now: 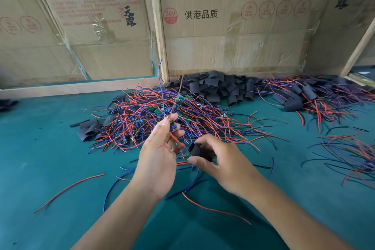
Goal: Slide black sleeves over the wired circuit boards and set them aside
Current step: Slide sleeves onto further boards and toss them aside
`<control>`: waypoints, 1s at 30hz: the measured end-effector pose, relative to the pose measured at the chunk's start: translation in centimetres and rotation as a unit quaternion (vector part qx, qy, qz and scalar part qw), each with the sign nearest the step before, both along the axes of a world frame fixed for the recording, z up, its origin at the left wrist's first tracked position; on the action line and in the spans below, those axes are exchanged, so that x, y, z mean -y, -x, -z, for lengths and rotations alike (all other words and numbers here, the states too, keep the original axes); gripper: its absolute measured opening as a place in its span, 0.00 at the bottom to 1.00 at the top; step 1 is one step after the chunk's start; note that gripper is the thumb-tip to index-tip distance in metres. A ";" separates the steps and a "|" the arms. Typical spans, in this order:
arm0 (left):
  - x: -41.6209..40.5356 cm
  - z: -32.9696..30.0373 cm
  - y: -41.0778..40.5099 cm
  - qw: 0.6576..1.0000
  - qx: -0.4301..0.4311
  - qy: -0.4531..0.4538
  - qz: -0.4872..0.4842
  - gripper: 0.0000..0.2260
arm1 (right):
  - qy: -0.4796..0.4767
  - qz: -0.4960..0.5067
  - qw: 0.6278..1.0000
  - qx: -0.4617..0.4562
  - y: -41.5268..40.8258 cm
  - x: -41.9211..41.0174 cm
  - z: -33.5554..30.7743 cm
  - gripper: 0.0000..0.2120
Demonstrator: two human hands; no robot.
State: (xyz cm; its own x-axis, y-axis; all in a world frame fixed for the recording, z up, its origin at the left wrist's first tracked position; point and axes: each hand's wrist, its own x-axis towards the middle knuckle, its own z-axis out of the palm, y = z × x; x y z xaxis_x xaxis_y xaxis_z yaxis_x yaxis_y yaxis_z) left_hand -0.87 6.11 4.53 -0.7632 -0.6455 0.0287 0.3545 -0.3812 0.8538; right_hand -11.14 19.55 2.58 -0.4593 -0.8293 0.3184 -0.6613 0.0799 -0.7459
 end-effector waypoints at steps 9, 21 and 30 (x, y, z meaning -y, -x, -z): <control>-0.2 0.4 0.0 0.996 0.011 0.088 0.020 0.05 | -0.103 0.063 0.954 -0.273 1.3 -0.5 -0.7 0.20; -0.8 1.0 0.4 0.986 -0.056 0.159 0.012 0.07 | 0.088 0.081 0.983 -0.138 0.5 -0.6 -1.7 0.15; -0.5 0.8 0.0 0.981 -0.046 0.189 0.024 0.10 | 0.139 0.083 0.965 -0.208 0.7 -1.0 -2.5 0.16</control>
State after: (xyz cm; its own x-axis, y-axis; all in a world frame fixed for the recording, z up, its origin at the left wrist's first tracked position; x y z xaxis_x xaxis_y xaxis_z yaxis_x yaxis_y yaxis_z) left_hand -0.92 6.58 3.71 -0.7754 -0.5389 0.3291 0.4262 -0.0621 0.9025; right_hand -11.82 20.58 5.04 -0.3627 -0.6119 0.7029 -0.9031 0.0448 -0.4270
